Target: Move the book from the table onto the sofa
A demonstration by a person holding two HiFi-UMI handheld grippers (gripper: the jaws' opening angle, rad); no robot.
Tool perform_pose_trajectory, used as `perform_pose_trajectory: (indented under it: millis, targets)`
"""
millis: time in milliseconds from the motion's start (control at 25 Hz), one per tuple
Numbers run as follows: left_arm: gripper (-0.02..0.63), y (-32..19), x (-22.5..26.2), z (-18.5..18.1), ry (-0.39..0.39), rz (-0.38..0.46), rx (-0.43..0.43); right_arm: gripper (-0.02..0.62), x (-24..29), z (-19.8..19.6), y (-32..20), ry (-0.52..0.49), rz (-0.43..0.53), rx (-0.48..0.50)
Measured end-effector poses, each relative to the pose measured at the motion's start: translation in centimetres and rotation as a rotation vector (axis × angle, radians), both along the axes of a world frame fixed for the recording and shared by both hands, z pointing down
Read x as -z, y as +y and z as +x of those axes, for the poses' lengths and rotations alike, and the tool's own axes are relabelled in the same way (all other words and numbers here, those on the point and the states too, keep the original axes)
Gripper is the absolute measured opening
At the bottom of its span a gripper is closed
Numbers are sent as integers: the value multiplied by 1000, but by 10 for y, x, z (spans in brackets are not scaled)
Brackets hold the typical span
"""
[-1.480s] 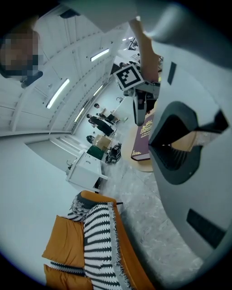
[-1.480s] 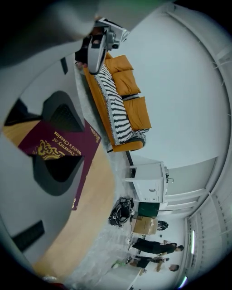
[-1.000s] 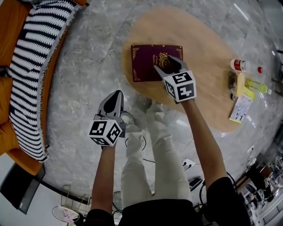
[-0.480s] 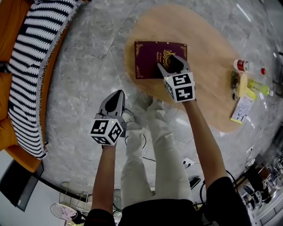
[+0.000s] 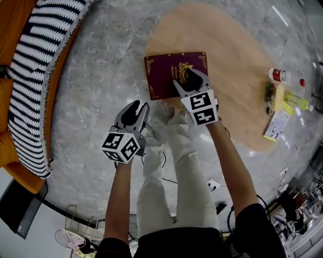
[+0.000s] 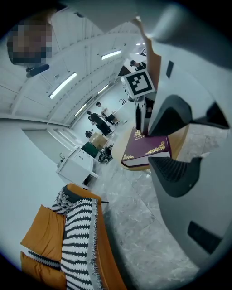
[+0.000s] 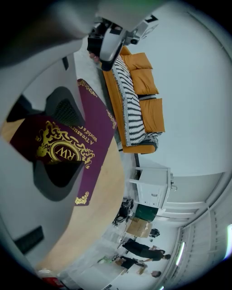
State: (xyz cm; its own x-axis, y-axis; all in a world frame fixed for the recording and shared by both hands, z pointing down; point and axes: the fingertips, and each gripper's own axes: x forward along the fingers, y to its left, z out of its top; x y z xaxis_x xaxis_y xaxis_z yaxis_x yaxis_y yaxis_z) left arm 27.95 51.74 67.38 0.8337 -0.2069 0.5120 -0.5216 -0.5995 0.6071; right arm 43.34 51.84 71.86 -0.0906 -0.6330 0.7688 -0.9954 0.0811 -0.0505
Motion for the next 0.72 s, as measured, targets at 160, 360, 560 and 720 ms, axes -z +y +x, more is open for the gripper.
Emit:
perform_pose_trajectory:
  millis: [160,360,560,720]
  targets:
    - [181,9,-9,-1,3,-30,-11,253,1,-23,10,5,-4,70]
    - [238,14,-22,-6,24,-97,15,250,0,-44,20,9,4,118]
    - [325,12,-39,-7,89,-197,81,249,0,-54,28,15,2,151]
    - [347,10,-53,-6,112,-245,95,249,1,-62,33,14,4,178]
